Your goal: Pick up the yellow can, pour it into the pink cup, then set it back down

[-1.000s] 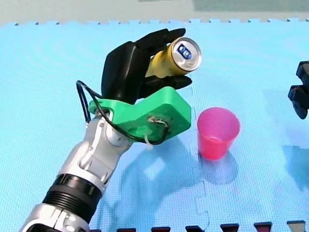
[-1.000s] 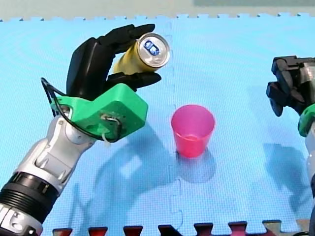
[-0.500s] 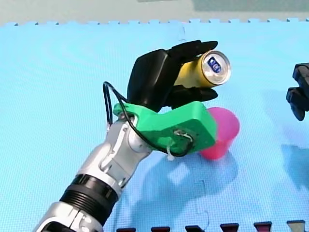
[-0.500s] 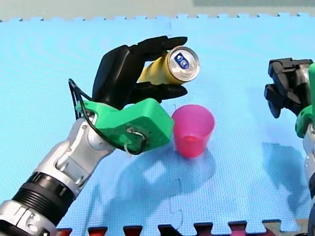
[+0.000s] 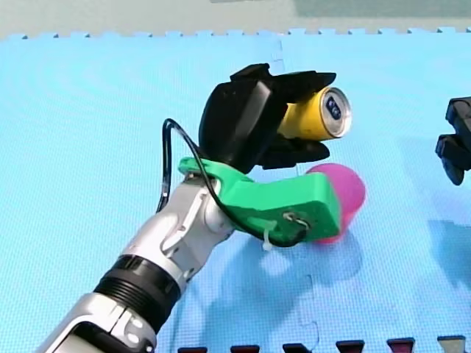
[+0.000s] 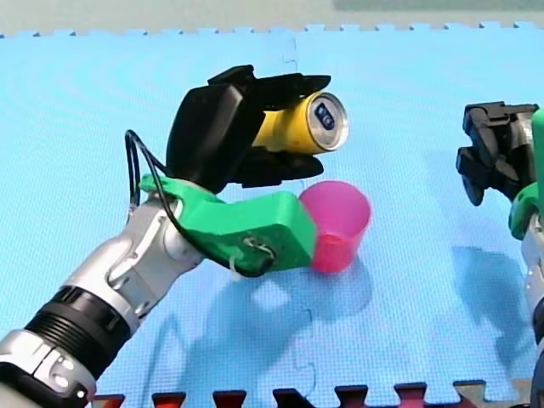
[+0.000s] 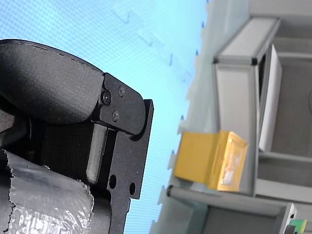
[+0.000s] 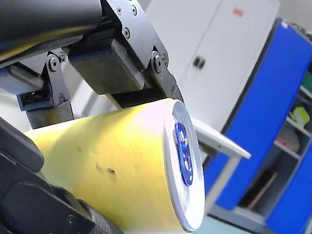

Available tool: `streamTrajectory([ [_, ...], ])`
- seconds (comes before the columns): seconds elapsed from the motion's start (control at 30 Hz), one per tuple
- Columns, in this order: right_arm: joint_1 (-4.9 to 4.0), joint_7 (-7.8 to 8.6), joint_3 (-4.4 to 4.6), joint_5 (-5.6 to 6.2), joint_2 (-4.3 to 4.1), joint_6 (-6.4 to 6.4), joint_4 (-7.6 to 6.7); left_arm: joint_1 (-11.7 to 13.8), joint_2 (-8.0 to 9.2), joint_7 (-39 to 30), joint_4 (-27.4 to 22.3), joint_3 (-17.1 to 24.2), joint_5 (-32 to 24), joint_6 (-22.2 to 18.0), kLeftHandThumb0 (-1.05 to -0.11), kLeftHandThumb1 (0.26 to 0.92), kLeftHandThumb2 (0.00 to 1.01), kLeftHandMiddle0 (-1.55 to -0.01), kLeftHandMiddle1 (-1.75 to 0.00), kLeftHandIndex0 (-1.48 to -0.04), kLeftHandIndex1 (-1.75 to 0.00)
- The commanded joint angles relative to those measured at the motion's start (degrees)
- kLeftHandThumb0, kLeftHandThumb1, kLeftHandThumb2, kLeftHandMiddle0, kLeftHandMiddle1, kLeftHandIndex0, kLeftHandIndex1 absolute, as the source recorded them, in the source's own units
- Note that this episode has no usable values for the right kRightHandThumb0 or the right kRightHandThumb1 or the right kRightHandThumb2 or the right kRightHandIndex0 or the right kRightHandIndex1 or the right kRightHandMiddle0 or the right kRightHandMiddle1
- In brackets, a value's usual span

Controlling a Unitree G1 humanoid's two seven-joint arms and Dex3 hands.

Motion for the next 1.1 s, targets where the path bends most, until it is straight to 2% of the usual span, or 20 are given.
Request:
streamTrajectory([
  [0.0, 0.07, -0.27, -0.08, 0.09, -0.08, -0.12, -0.13, -1.06, 0.59, 2.08, 0.79, -1.22, 1.39, 0.36, -0.415, 0.863, 0.00, -0.87, -1.49, -1.16, 0.00],
  [0.07, 0.16, -0.40, -0.06, 0.05, -0.08, -0.41, -0.14, -1.41, 0.81, 3.69, 1.79, -2.06, 2.45, 0.49, -0.417, 0.867, 0.00, -0.88, -1.42, -1.16, 0.00],
  [0.3, 0.40, -0.91, 0.15, -0.24, -0.16, -1.60, -0.10, -2.63, 1.64, 9.81, 4.95, -5.12, 6.02, 1.26, -0.369, 0.868, 0.00, -0.86, -1.34, -1.22, -0.03],
  [0.47, 0.31, -0.91, 0.19, -0.27, -0.18, -1.73, -0.03, -3.11, 2.24, 13.43, 6.17, -7.06, 8.07, 2.26, -0.346, 0.869, 0.00, -0.84, -1.32, -1.24, -0.04],
  [0.7, 0.32, -0.29, -0.28, 0.26, -0.05, -2.09, 0.02, -4.38, 3.18, 16.75, 7.78, -10.24, 11.81, 5.13, -0.319, 0.860, 0.00, -0.81, -1.31, -1.21, -0.04],
  [1.07, 0.24, -0.13, -0.56, 0.27, 0.11, -2.37, 0.16, -6.16, 2.91, 20.73, 11.61, -13.24, 14.00, 8.31, -0.316, 0.848, 0.00, -0.82, -1.32, -1.21, -0.08],
])
